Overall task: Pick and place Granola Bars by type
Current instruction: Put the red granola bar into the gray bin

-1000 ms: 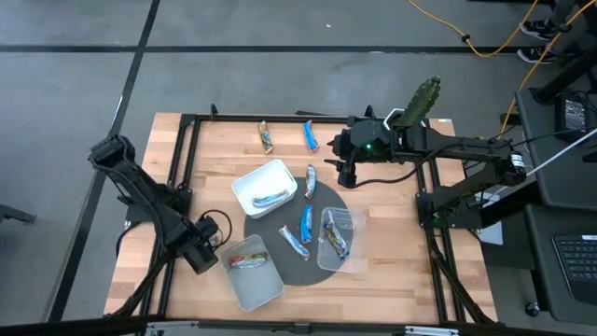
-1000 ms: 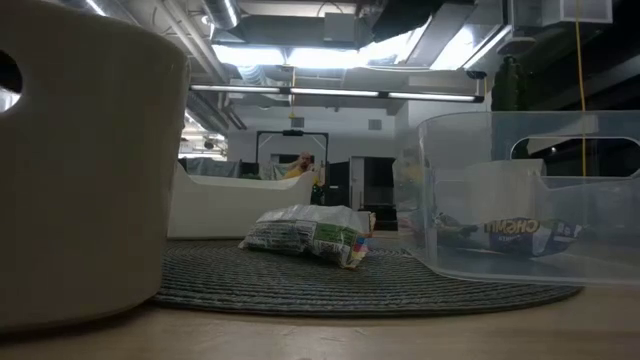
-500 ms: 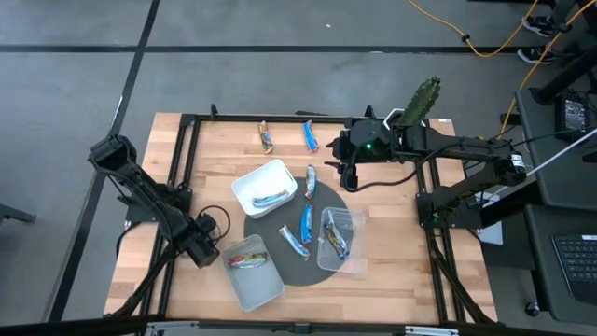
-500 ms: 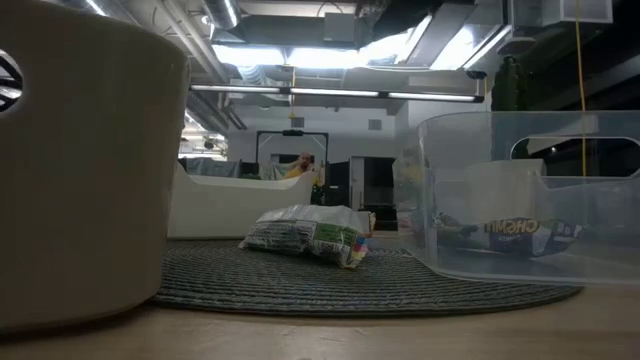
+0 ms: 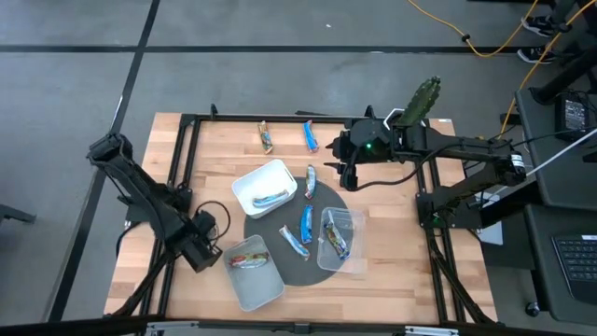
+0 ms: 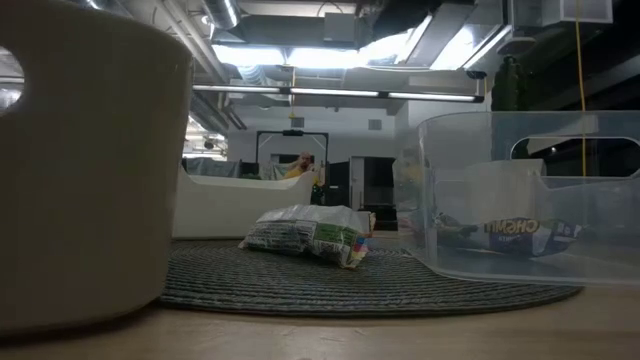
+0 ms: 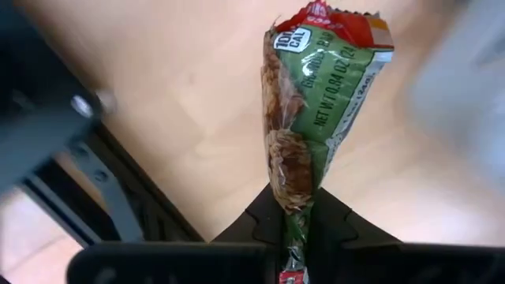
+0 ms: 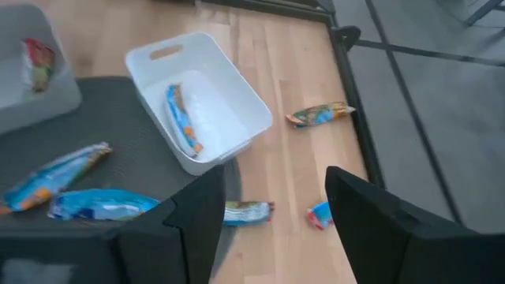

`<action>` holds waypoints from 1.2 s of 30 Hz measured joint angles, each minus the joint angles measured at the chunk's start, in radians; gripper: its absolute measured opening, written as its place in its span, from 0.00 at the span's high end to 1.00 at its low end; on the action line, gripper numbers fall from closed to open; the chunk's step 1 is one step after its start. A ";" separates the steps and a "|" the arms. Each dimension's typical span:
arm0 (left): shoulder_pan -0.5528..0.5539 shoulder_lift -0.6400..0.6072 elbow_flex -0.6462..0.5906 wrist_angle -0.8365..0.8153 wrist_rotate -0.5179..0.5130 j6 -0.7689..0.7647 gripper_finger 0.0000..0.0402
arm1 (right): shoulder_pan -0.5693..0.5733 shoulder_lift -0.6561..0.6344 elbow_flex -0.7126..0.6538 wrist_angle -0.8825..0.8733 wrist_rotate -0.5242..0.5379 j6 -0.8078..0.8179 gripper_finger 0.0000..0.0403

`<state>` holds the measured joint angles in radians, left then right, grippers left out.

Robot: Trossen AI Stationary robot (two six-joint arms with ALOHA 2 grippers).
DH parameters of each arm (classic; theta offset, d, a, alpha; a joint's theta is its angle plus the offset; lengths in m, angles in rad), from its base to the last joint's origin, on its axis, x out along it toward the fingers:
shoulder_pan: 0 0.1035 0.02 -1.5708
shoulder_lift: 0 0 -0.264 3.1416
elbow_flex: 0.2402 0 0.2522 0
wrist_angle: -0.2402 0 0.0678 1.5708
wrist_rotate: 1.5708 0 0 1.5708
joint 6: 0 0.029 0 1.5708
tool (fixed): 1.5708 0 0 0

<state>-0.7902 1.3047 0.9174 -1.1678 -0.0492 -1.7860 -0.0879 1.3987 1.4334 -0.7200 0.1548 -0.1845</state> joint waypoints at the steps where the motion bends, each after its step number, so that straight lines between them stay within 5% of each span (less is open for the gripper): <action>1: 0.000 -0.005 0.055 -0.058 -0.040 0.000 0.96 | -0.002 0.000 0.000 0.001 -0.007 0.014 0.45; 6: -0.001 -0.008 0.344 -0.280 -0.297 0.066 0.96 | -0.019 0.000 0.000 0.019 -0.049 0.049 0.45; 10: 0.021 -0.008 0.488 -0.227 -0.703 0.300 0.95 | -0.025 0.000 0.000 0.169 -0.166 0.049 0.45; 12: 0.066 -0.008 0.525 -0.167 -0.807 0.440 0.96 | -0.025 0.000 0.000 0.276 -0.235 0.061 0.45; 18: 0.267 -0.005 0.554 0.060 -0.764 0.842 0.96 | -0.027 0.009 0.002 0.544 -0.410 0.125 0.45; 24: 0.423 0.003 0.553 0.319 -0.704 1.169 0.96 | -0.027 0.032 0.002 0.609 -0.475 0.131 0.43; 32: 0.532 0.003 0.554 0.523 -0.621 1.398 0.96 | -0.027 0.079 0.001 0.691 -0.492 0.159 0.22; 36: 0.573 0.023 0.553 0.546 -0.576 1.430 0.96 | -0.027 0.110 0.001 0.788 -0.491 0.181 0.19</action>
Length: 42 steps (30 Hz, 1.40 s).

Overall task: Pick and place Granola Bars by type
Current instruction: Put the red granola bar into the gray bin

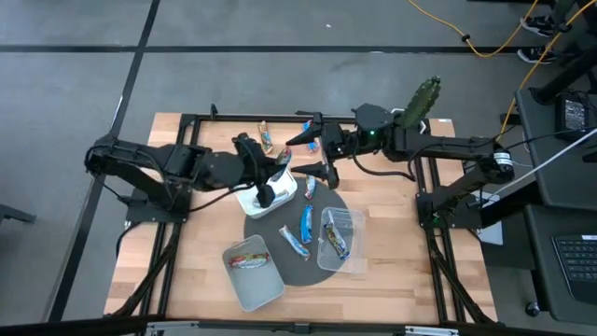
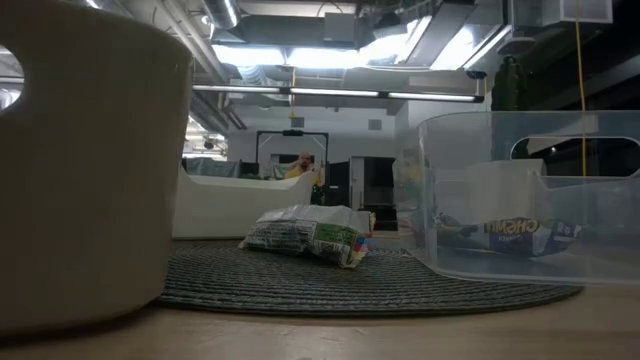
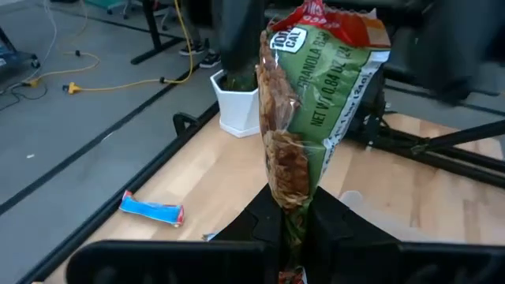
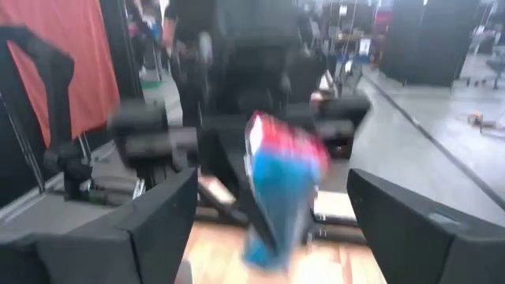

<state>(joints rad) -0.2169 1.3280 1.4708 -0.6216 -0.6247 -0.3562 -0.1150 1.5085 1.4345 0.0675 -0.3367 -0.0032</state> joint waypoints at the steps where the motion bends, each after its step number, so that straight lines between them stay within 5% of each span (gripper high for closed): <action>1: 0.006 0.007 0.000 0.005 0.008 0.004 0.96 | 0.000 0.007 0.004 0.013 0.000 0.005 0.19; 32: 0.036 0.008 0.000 0.082 0.040 0.055 0.96 | -0.005 0.048 0.059 -0.073 -0.029 -0.032 0.86; 37: 0.036 0.008 0.000 0.081 0.043 0.054 0.96 | -0.005 0.048 0.059 -0.073 -0.040 -0.033 0.84; 42: 0.036 0.008 0.000 0.079 0.041 0.053 0.96 | -0.005 0.048 0.059 -0.069 -0.052 -0.044 0.64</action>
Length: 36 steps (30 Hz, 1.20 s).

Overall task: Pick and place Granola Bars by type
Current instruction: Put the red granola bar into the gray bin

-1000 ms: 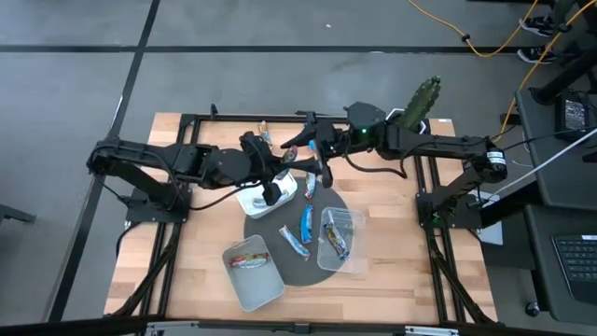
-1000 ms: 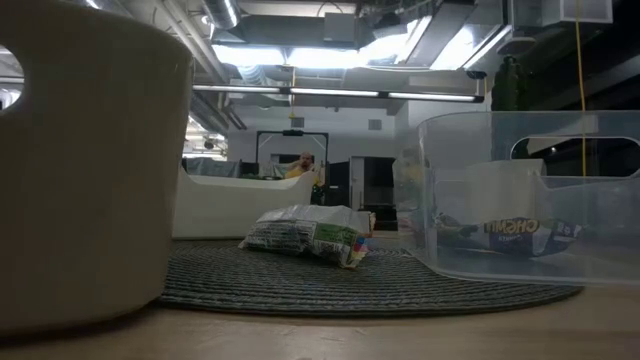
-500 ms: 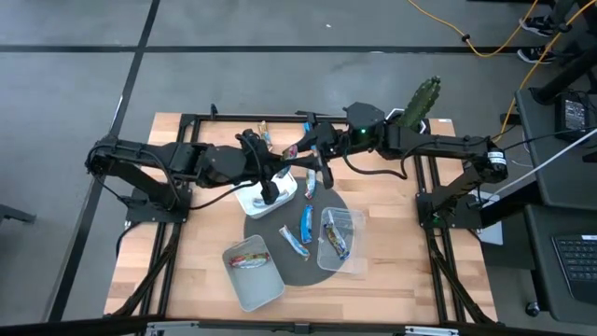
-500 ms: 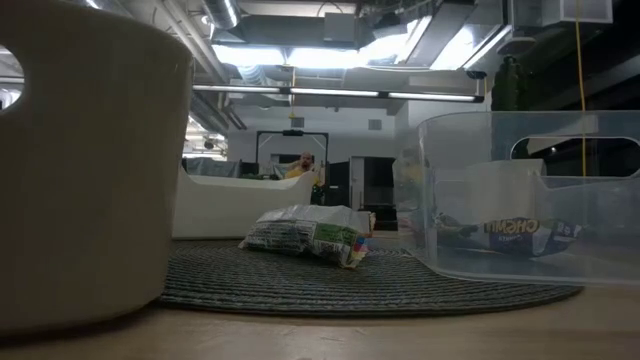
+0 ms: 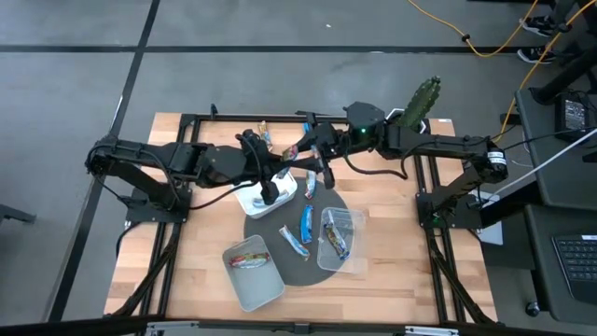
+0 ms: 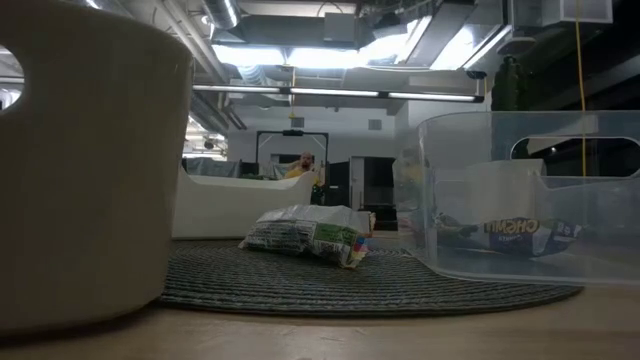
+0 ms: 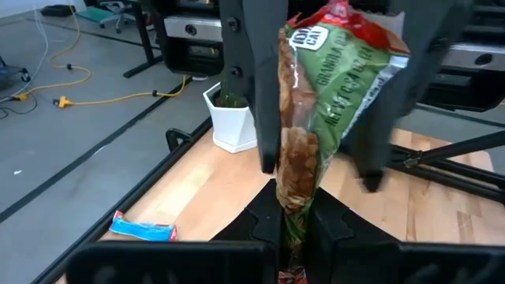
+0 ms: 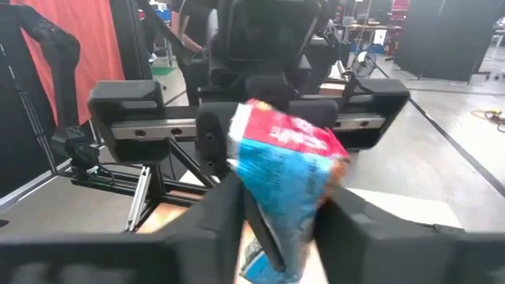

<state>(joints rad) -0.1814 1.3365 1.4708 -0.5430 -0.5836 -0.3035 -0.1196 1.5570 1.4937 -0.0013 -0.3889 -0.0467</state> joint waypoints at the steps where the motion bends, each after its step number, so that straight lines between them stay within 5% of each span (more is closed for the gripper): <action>1: 0.000 0.000 0.000 -0.002 -0.001 0.000 0.96 | 0.000 0.000 0.000 0.000 -0.001 0.000 0.59; 5: -0.001 0.000 0.000 -0.017 -0.013 -0.012 0.96 | -0.002 -0.016 0.000 -0.018 0.010 0.012 0.39; 10: -0.040 -0.013 0.000 -0.153 -0.028 -0.115 0.96 | -0.004 -0.093 0.000 -0.151 0.175 -0.049 0.25; 14: -0.128 -0.041 0.000 -0.247 -0.022 -0.218 0.96 | -0.004 -0.193 0.000 -0.325 0.318 -0.106 0.26; 23: -0.335 -0.085 0.000 -0.432 0.166 -0.531 0.96 | -0.004 -0.402 0.001 -0.656 0.558 -0.085 0.33; 36: -0.377 0.130 -0.005 -0.425 0.477 -0.583 0.96 | -0.004 -0.435 0.001 -0.694 0.606 -0.036 0.34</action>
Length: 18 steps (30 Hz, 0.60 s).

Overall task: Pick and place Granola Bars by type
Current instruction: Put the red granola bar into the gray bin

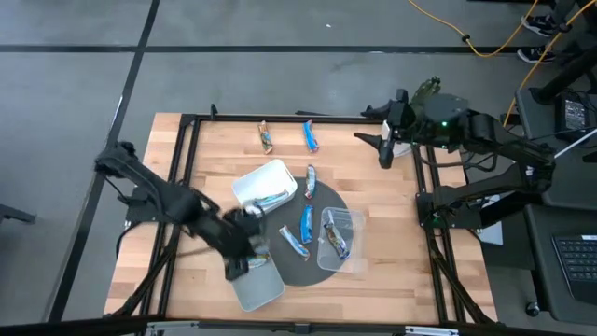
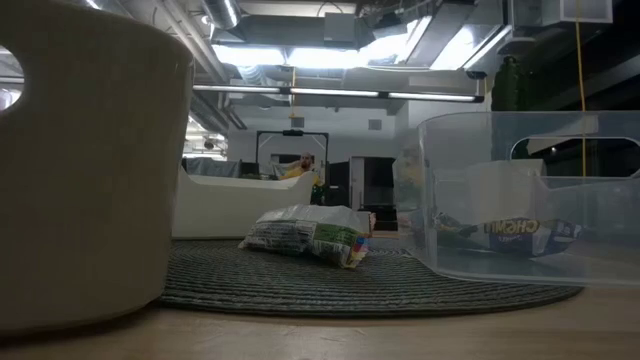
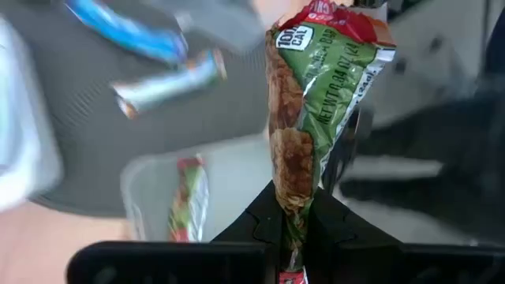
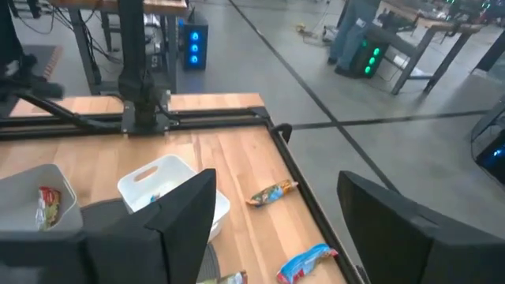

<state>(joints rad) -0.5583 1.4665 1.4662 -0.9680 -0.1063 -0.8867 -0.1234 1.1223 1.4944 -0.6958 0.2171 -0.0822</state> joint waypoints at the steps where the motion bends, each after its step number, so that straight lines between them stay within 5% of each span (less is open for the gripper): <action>1: -0.009 0.028 -0.008 0.001 0.016 0.003 0.96 | 0.000 0.006 0.000 -0.003 0.000 0.002 0.34; 12: -0.042 0.207 -0.072 0.020 0.075 0.008 0.95 | 0.000 0.086 0.000 -0.047 0.000 0.023 0.34; 18: -0.042 0.240 -0.072 0.026 0.091 -0.024 0.86 | 0.001 0.117 0.000 -0.053 -0.008 0.024 0.34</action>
<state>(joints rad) -0.6006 1.7061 1.3941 -0.9422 -0.0148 -0.9108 -0.1226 1.2392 1.4944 -0.7490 0.2089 -0.0582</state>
